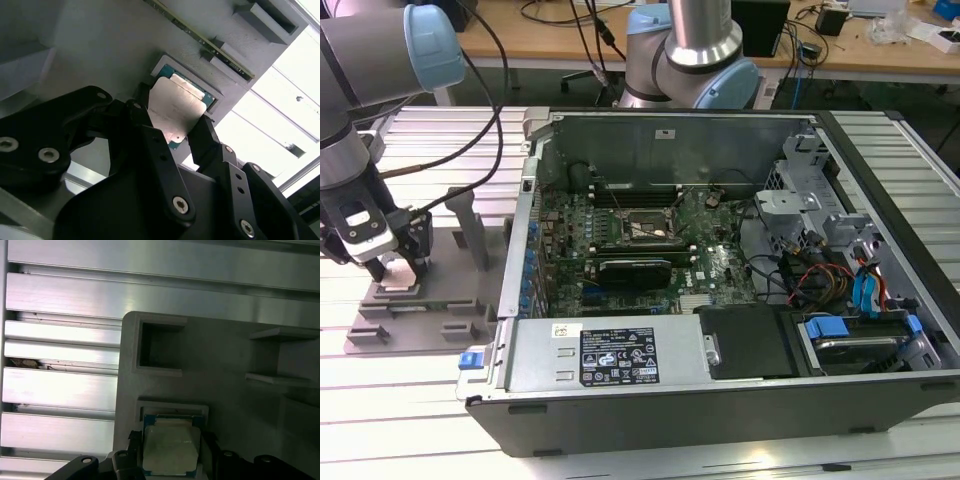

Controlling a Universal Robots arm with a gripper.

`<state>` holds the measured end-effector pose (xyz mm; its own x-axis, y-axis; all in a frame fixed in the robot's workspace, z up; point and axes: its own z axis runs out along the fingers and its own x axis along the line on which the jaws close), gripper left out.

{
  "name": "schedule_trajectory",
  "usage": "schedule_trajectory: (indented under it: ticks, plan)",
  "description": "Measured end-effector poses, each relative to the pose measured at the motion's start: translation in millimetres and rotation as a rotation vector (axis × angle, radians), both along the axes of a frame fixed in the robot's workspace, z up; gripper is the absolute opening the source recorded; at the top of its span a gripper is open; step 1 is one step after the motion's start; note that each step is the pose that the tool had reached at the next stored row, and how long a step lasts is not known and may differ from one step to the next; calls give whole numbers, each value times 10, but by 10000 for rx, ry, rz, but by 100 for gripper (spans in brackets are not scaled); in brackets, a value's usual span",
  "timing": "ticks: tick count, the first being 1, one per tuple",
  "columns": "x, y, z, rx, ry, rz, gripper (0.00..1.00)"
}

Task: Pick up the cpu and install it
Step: 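Pick up the cpu and move it towards the insertion slot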

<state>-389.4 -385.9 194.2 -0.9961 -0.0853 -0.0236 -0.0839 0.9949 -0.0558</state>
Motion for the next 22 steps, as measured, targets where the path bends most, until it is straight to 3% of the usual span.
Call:
schedule_trajectory:
  ticks: [5,6,22]
  plan:
    - [2,0,-4,3,-6,2,56]
    - [1,0,-4,2,-4,1,63]
    - [-35,-2,-54,-5,-2,1,63]
